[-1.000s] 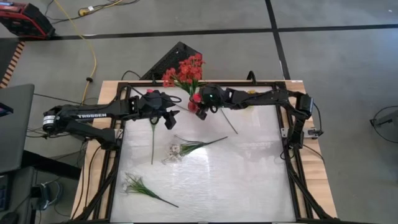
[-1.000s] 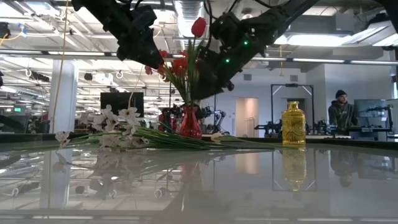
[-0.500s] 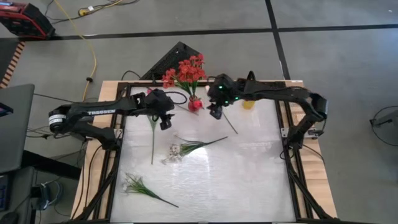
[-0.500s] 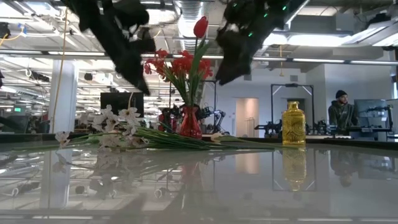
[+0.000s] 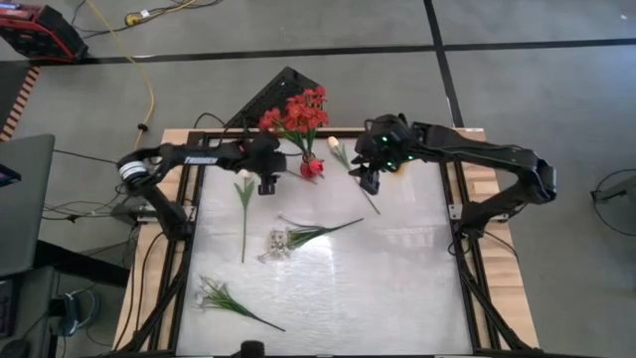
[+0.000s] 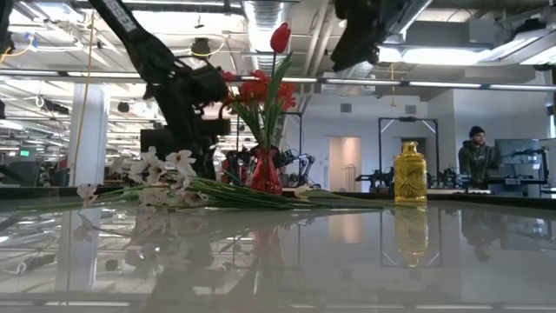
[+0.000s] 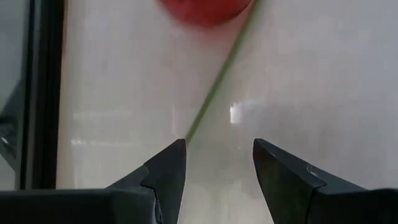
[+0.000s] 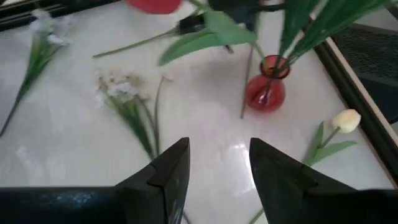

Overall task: Sort flowers into vase by color
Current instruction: Put the pink flower into the red vase

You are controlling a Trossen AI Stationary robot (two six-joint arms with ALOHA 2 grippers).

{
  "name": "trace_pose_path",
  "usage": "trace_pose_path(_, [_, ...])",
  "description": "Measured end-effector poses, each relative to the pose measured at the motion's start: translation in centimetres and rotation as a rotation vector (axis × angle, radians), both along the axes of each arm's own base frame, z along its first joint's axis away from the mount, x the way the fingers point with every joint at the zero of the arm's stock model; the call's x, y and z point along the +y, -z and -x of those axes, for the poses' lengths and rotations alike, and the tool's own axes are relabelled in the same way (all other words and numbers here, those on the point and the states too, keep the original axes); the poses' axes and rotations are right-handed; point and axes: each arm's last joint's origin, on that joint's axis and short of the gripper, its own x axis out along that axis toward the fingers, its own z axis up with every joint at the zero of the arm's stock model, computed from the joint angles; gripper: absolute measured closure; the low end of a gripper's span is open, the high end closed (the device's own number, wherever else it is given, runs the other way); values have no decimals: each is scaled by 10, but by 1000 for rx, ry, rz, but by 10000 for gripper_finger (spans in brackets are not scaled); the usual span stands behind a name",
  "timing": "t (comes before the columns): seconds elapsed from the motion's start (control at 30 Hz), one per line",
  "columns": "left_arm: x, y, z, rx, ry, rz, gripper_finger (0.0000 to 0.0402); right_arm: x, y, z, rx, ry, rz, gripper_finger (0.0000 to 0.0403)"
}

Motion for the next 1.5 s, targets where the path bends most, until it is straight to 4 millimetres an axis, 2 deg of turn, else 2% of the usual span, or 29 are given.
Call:
trace_pose_path(0.2, [31, 7, -4, 69, -11, 44, 225, 10, -6, 5, -4, -44, 21, 218])
trace_pose_path(0.4, [40, 19, -5, 226, 48, 151, 233, 11, -3, 7, 38, -63, 28, 223])
trace_pose_path(0.5, [36, 17, -8, 254, 68, 157, 272, 11, -1, 9, 63, -79, 37, 223])
trace_pose_path(0.67, [26, 7, -13, 273, 83, 135, 384, 11, -1, 9, 70, -99, 57, 224])
trace_pose_path(0.9, [14, -6, -15, 281, 83, 129, 400, 11, -1, 9, 70, -111, 71, 224])
trace_pose_path(1.13, [-4, -32, -14, 264, 131, 73, 401, 11, -1, 9, 65, -103, 65, 224])
trace_pose_path(1.33, [-19, -66, -7, 223, 112, -36, 401, 11, -1, 9, 58, -87, 51, 223])
trace_pose_path(1.5, [-30, -99, 6, 169, 46, -154, 401, 11, -3, 7, 41, -89, 55, 223])
